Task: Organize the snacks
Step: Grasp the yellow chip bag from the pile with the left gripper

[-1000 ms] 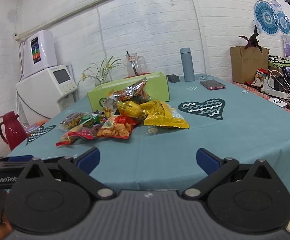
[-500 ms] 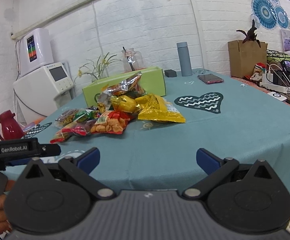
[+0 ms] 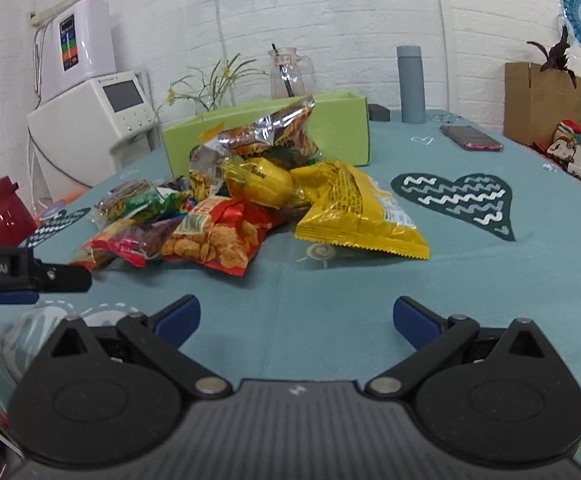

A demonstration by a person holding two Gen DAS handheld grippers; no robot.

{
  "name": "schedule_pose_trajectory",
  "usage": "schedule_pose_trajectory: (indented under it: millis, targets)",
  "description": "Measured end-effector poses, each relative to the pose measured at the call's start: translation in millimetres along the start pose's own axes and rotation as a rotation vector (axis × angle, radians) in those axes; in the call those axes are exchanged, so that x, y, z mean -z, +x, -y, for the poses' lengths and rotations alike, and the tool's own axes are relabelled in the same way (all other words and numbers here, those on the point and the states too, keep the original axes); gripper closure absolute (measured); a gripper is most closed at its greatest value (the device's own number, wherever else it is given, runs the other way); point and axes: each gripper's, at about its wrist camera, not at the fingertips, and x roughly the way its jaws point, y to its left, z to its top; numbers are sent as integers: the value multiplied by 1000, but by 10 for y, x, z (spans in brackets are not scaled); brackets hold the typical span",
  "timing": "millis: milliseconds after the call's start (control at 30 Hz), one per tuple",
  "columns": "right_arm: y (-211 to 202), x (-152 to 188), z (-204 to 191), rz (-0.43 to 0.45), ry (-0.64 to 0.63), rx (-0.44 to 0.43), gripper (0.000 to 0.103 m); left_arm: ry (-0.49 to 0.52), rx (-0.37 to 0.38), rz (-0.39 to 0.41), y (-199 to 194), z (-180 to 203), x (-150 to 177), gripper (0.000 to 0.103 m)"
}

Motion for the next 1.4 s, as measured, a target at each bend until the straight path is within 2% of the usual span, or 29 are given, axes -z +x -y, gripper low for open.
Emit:
schedule_pose_trajectory:
  millis: [167,233,333,400,467,567,633,700,767,833,933,1033,1067,1100,1133,1167,1233,1400]
  targets:
    - [64,15,8,1,-39,-9,0,3,1,-19,96,-118,-207,11]
    - [60,-19,-8,-27,-47,-8,0,-8,38,-31,132,-121,-316,13]
    - [3,-156,1,-36,-37,-87,1,15,115,-11,144,20,-508,13]
    - [-62,-309,40,-6,-51,-89,1,51,180,-2,160,230,-640,13]
    - [-87,-454,133,21,-61,-57,1,82,268,-10,214,476,-747,13]
    - [-2,-592,363,20,-60,-22,1,90,427,-89,378,882,-818,15]
    - [100,-618,510,-12,-63,-21,1,95,499,-166,526,1148,-808,17]
    - [179,-620,624,-41,-59,-52,1,100,505,-223,686,1359,-774,22]
    - [247,-631,697,-58,-65,-85,1,111,477,-261,829,1501,-742,25]
    - [319,-644,726,-61,-91,-107,1,103,451,-297,950,1565,-721,27]
    - [460,-695,745,-71,-128,-146,1,68,466,-355,1088,1588,-700,32]
    - [610,-717,773,-98,-124,-208,5,101,449,-342,1102,1652,-695,34]
    - [658,-718,785,-112,-115,-225,6,104,444,-348,1116,1664,-691,39]
    - [704,-711,788,-129,-105,-245,14,104,447,-356,1138,1666,-682,56]
    - [725,-706,790,-139,-101,-258,18,103,459,-375,1166,1668,-669,67]
    - [710,-706,777,-131,-110,-250,33,115,454,-376,1181,1685,-652,77]
    - [682,-691,764,-134,-116,-240,36,144,472,-373,1165,1720,-618,81]
    - [449,-721,746,-95,-128,-161,37,166,560,-343,1022,1832,-716,81]
